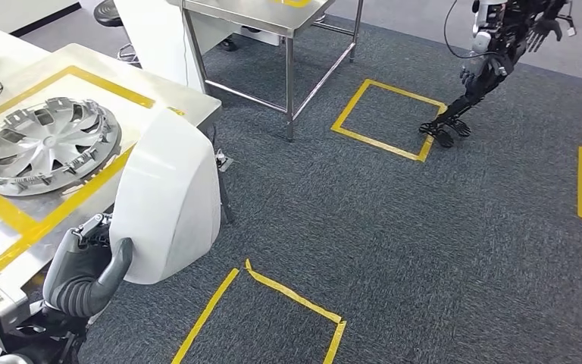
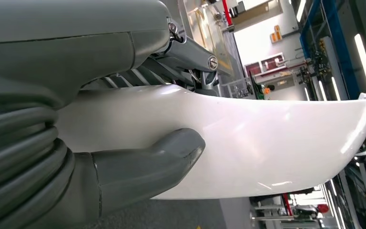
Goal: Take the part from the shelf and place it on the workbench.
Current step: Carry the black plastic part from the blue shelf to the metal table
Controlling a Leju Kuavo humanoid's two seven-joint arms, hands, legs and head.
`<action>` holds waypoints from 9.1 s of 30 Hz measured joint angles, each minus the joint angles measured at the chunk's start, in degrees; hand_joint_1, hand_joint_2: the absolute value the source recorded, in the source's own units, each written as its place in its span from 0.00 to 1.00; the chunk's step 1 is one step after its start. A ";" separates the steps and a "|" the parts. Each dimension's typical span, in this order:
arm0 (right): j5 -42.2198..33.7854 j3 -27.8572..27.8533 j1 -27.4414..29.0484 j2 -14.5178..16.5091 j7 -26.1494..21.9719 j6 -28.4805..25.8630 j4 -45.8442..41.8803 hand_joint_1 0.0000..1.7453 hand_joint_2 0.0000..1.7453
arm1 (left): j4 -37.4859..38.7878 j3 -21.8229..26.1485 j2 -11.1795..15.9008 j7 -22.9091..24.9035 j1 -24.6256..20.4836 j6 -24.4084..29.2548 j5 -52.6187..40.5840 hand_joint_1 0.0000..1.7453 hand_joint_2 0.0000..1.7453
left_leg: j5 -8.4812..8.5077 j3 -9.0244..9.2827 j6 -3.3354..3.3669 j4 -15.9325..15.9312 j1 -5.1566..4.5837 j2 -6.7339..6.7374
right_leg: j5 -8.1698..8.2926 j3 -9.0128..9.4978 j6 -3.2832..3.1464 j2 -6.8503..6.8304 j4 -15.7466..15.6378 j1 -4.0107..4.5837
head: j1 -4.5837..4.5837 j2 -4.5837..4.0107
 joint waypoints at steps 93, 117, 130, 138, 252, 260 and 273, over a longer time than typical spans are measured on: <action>-0.51 -0.20 -0.83 0.88 -0.17 -1.55 0.00 0.00 0.00 | 0.09 4.48 1.60 0.55 1.45 1.29 0.00 1.00 1.00 | -1.76 0.86 1.19 1.27 0.36 3.69 | -0.56 -0.55 1.13 -2.37 1.42 -1.11 | -0.35 0.00; -0.56 -0.27 -0.76 0.93 -1.13 -0.52 0.00 0.00 0.00 | -0.01 4.50 1.66 1.66 1.93 2.21 -0.96 1.00 1.00 | -1.31 0.89 -0.62 0.76 0.12 4.07 | -0.27 -0.69 0.92 -2.18 1.04 -1.34 | -0.43 0.00; 0.06 -0.25 -0.64 0.91 -1.68 -0.01 -0.02 0.00 0.00 | -0.82 4.57 2.04 1.82 3.24 2.19 -1.16 1.00 1.00 | -1.00 1.86 1.30 -0.57 0.67 4.86 | -6.61 -8.17 2.85 -2.79 15.83 -1.32 | -0.13 0.01; 0.26 -0.25 -0.57 1.01 -2.19 0.32 0.00 0.00 0.00 | -1.10 4.61 2.27 1.72 3.33 2.12 -1.19 1.00 1.00 | -2.88 1.83 -1.47 0.89 0.90 4.44 | -0.54 -1.10 0.80 -2.70 1.65 -1.34 | -0.20 0.00; -0.74 -1.25 -0.29 0.93 -2.15 -0.20 -0.02 0.00 0.00 | 2.44 5.40 1.62 2.47 -0.84 2.17 -1.83 1.00 1.00 | -2.04 1.66 1.81 0.31 0.27 7.92 | -7.75 -7.24 2.25 -3.30 16.08 -0.65 | -0.69 0.01; -0.68 -1.31 -0.18 0.98 -2.26 -0.14 -0.02 0.00 0.00 | 2.88 5.34 1.48 2.32 -0.81 2.19 -2.07 1.00 1.00 | -3.85 2.96 -0.20 0.54 -0.16 7.57 | 0.48 -1.74 0.50 -3.28 1.00 -0.44 | -0.53 0.00; -0.48 -1.34 -0.19 0.97 -2.57 0.04 -0.02 0.00 0.00 | 2.30 5.19 1.57 1.83 0.58 2.99 -2.67 1.00 1.00 | -0.87 0.12 -0.50 1.17 -0.07 7.85 | -1.81 1.51 -0.02 -3.17 0.40 -0.50 | -1.03 0.00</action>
